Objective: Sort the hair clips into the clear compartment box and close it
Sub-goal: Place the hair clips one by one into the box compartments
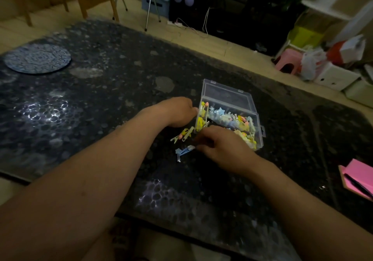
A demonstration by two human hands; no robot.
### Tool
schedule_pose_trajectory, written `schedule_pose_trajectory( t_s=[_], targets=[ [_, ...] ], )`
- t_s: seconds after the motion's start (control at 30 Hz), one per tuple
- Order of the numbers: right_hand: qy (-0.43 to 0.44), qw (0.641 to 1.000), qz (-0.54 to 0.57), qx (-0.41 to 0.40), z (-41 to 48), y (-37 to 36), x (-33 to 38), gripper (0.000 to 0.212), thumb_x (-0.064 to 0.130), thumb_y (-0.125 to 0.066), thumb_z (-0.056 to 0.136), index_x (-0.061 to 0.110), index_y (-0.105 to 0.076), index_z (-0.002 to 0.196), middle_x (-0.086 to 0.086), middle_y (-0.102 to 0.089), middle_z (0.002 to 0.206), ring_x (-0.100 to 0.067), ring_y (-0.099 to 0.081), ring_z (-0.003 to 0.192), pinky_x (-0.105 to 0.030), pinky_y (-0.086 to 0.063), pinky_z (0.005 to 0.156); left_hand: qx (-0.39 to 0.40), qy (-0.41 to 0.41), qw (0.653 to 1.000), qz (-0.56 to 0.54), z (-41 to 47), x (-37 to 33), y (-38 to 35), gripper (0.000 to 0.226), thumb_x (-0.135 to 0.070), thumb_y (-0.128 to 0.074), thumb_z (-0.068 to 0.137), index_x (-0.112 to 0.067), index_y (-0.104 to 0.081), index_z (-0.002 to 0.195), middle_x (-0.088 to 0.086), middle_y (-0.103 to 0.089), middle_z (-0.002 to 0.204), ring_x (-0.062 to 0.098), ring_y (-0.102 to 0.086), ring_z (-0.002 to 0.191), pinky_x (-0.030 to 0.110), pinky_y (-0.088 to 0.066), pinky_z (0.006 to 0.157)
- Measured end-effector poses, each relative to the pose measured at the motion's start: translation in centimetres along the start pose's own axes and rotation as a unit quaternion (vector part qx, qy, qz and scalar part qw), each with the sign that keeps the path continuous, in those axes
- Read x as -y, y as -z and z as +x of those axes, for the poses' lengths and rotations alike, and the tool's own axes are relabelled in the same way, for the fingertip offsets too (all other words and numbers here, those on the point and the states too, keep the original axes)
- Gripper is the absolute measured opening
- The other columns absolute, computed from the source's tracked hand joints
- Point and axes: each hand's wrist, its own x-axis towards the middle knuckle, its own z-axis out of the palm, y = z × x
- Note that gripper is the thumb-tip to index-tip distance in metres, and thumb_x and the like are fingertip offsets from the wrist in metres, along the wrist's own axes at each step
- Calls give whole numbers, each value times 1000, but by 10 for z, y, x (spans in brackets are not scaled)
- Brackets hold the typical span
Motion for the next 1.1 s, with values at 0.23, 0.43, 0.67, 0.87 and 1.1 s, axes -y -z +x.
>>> schedule_pose_trajectory(
  t_s=[0.23, 0.43, 0.67, 0.87, 1.1],
  targets=[
    [66, 997, -37, 31, 2, -13, 5, 27, 37, -75, 94, 32, -73, 120, 7, -57, 114, -16, -57, 108, -41, -54, 87, 1, -4, 1000, 1, 3, -1, -2, 46, -42, -37, 110, -10, -58, 136, 15, -58, 141, 31, -56, 122, 35, -39, 87],
    [74, 994, -81, 2, -12, -9, -1, 15, 33, -65, 102, 19, -69, 107, 1, -61, 105, -21, -61, 97, -44, -56, 79, 2, 0, 1000, 3, 2, -1, -1, 47, -42, -37, 110, -10, -57, 138, 15, -56, 143, 31, -55, 125, 34, -37, 87],
    [-77, 995, 7, -57, -30, 29, -28, 7, 35, -63, 104, 29, -66, 102, 12, -67, 91, -4, -64, 83, -28, -56, 74, 6, -1, 1000, 13, -1, -4, -1, 48, -45, -35, 110, -12, -57, 136, 11, -56, 144, 30, -53, 127, 37, -34, 90],
    [-268, 953, -9, -144, -13, 67, -83, 12, 28, -71, 99, 21, -72, 89, 6, -70, 81, -4, -61, 71, -23, -42, 57, -3, -10, 1000, 20, 1, -4, -4, 45, -46, -40, 108, -12, -62, 126, 14, -61, 137, 32, -58, 122, 35, -42, 91],
    [-301, 945, -117, -44, -3, 55, -91, 27, 34, -66, 98, 17, -77, 80, -1, -74, 78, -19, -70, 72, -31, -51, 61, -2, 0, 1000, 12, 1, -2, -5, 44, -47, -39, 108, -14, -61, 128, 12, -61, 137, 30, -58, 120, 34, -41, 87]
  ],
)
